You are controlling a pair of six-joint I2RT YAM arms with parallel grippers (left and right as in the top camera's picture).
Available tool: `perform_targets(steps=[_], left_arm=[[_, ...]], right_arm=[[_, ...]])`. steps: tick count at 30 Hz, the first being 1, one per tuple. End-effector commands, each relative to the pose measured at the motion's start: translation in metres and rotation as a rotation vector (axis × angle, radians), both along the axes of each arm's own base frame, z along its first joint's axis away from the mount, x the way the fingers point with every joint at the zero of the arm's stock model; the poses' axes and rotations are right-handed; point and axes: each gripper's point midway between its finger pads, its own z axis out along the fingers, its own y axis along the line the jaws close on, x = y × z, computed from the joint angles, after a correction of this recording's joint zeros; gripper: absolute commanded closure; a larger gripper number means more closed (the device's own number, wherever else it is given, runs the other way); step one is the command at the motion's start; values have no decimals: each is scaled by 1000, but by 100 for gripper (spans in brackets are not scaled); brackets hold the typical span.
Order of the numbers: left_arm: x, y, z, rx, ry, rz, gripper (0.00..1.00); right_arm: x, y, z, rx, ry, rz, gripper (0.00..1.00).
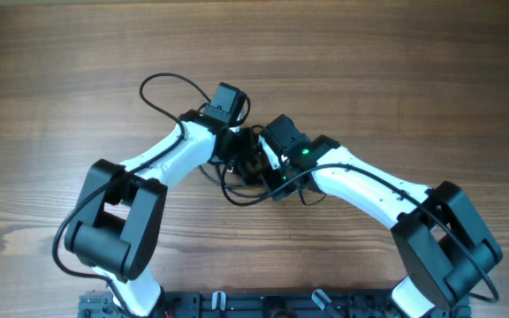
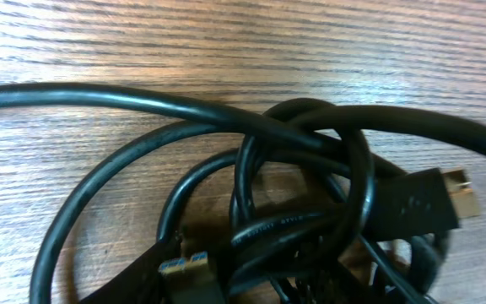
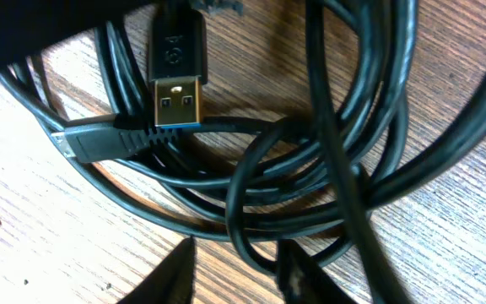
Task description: Untangle cables
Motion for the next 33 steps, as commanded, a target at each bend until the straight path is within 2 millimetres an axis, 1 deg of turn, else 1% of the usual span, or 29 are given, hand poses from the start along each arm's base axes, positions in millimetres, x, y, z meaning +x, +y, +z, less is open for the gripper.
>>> perform_targets(steps=[1,3,4,9,14,16,20,23,31,33], left_arm=[[-3,6,-13,40,19,17,55],[-2,6,-13,39,18,17,56],[-2,6,-13,38,16,17,59],[-1,5,-13,36,11,17,64],[1,4,-12,31,2,17,64],[2,4,-12,30,-1,17,64],[2,4,-12,30,-1,17,64],[2,4,-12,30,-1,17,64],[2,4,-12,30,-1,17,64],[2,4,-12,30,-1,17,65]], right_arm=[[-6,4,-7,13,25,44,60],[-7,7,-6,27,24,67,58],[-7,7,-6,27,24,67,58],[-7,6,-7,25,27,66,59],[-3,-3,-10,-27,1,53,59],[-3,-3,-11,-28,2,53,62],[-4,-5,-13,-35,5,51,64],[-4,-5,-13,-34,4,51,71],[-3,-7,-15,-43,-1,49,72],[1,-12,-16,-74,-24,40,72]])
